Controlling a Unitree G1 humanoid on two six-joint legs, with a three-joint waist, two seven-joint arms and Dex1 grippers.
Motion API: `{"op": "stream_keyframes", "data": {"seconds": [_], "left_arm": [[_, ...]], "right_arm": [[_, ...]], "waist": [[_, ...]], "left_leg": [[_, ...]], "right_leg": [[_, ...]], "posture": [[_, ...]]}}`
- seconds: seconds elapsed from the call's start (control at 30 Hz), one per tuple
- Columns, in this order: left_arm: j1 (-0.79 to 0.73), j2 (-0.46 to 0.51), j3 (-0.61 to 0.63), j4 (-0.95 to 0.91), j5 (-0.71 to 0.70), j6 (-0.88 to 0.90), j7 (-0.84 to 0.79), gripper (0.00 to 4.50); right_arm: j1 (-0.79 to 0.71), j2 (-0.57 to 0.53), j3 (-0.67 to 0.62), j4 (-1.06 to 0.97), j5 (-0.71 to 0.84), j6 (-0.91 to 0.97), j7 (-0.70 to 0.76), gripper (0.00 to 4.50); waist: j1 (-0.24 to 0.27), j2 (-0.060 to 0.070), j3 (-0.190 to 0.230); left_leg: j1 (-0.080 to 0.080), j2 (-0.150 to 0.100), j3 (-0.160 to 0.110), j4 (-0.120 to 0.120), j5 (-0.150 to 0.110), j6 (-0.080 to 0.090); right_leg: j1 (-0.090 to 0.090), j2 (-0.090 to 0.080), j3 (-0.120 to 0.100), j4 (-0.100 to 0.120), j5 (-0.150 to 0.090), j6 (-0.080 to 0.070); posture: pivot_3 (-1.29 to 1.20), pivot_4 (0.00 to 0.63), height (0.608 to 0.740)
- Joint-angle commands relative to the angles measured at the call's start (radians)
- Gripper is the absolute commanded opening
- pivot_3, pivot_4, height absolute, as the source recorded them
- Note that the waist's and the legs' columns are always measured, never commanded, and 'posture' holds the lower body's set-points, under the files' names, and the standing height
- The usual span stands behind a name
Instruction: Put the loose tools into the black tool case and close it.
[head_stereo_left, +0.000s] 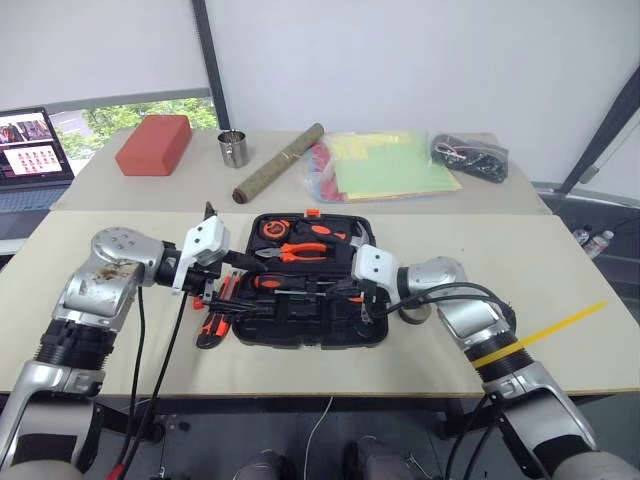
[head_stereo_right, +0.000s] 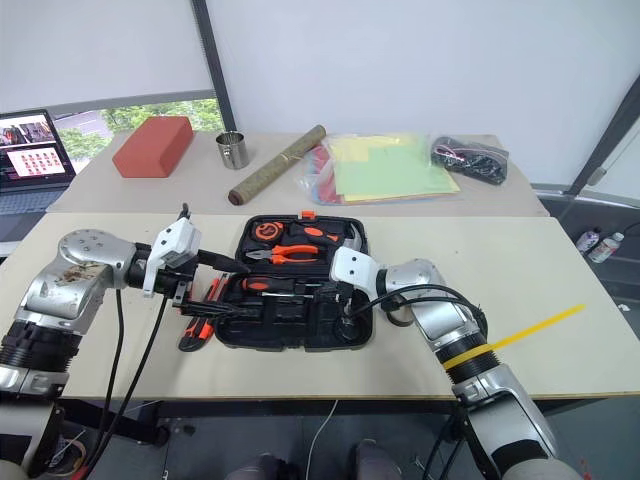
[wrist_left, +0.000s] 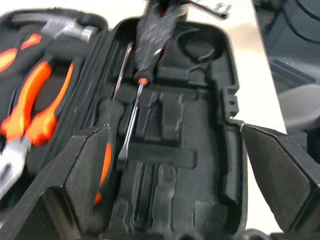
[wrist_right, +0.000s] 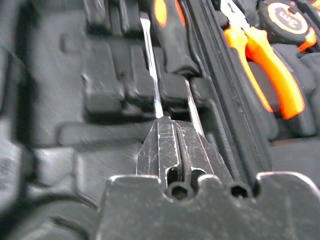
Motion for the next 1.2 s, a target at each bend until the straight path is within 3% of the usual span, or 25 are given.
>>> {"op": "stream_keyframes", "data": {"seconds": [0.03, 0.23, 0.4, 0.53, 0.67, 0.8, 1.13, 1.2], "left_arm": [[0.151, 0.067, 0.216, -0.152, -0.102, 0.161, 0.118, 4.50], [0.523, 0.069, 0.507, -0.294, -0.078, 0.200, 0.298, 4.50], [0.713, 0.037, 0.628, -0.366, -0.074, 0.263, 0.417, 4.50], [0.661, 0.041, 0.601, -0.394, -0.120, 0.442, 0.528, 4.50], [0.336, 0.026, 0.452, -0.280, -0.113, 0.760, 0.722, 4.50], [0.111, -0.010, 0.363, -0.160, -0.081, 0.883, 0.828, 4.50], [-0.120, -0.070, 0.065, 0.112, 0.019, 0.832, 0.861, 4.50], [-0.145, -0.097, 0.037, 0.180, 0.045, 0.810, 0.875, 3.98]], "right_arm": [[-0.007, -0.048, -0.160, -0.267, 0.211, 0.221, 0.013, 0.79], [0.068, -0.163, -0.263, -0.536, 0.431, 0.452, 0.031, 2.89], [0.146, -0.238, -0.258, -0.619, 0.471, 0.464, 0.039, 4.49], [0.154, -0.239, -0.235, -0.615, 0.462, 0.446, 0.013, 4.49], [0.141, -0.225, -0.211, -0.609, 0.451, 0.442, -0.017, 4.49], [0.156, -0.224, -0.213, -0.622, 0.458, 0.448, -0.048, 4.49], [0.227, -0.228, -0.227, -0.682, 0.466, 0.451, -0.128, 4.49], [0.239, -0.235, -0.239, -0.695, 0.470, 0.455, -0.142, 4.50]], "waist": [[-0.005, 0.000, 0.000], [-0.004, 0.000, 0.000], [0.009, 0.000, 0.000], [0.026, 0.000, 0.000], [0.046, -0.001, 0.000], [0.039, -0.002, 0.000], [0.020, -0.003, 0.000], [0.022, -0.003, 0.000]], "left_leg": [[-0.001, 0.000, -0.001, 0.000, 0.000, 0.000], [0.001, 0.001, -0.004, -0.004, -0.001, -0.002], [0.003, 0.001, -0.004, -0.004, -0.001, -0.002], [0.003, 0.001, -0.004, -0.004, -0.002, -0.003], [0.004, -0.001, -0.004, -0.004, -0.005, -0.010], [0.005, -0.003, -0.002, -0.004, -0.001, -0.002], [0.006, -0.002, 0.000, -0.009, -0.002, -0.005], [0.007, -0.002, 0.000, -0.009, -0.001, -0.006]], "right_leg": [[0.000, 0.000, 0.000, 0.000, 0.000, 0.000], [0.003, -0.005, -0.001, -0.005, -0.001, -0.002], [0.005, -0.009, -0.002, -0.007, -0.001, -0.002], [0.006, -0.011, -0.003, -0.007, -0.001, -0.002], [0.006, -0.010, -0.003, -0.006, 0.000, -0.001], [0.007, -0.003, -0.004, -0.003, 0.001, 0.000], [0.004, 0.002, -0.003, -0.007, 0.000, -0.002], [0.005, 0.001, -0.002, -0.007, 0.000, -0.002]], "posture": [[0.00, 0.150, 0.736], [0.00, 0.150, 0.736], [0.00, 0.150, 0.736], [0.00, 0.150, 0.736], [0.00, 0.150, 0.736], [0.00, 0.150, 0.736], [0.00, 0.150, 0.736], [0.00, 0.150, 0.736]]}}
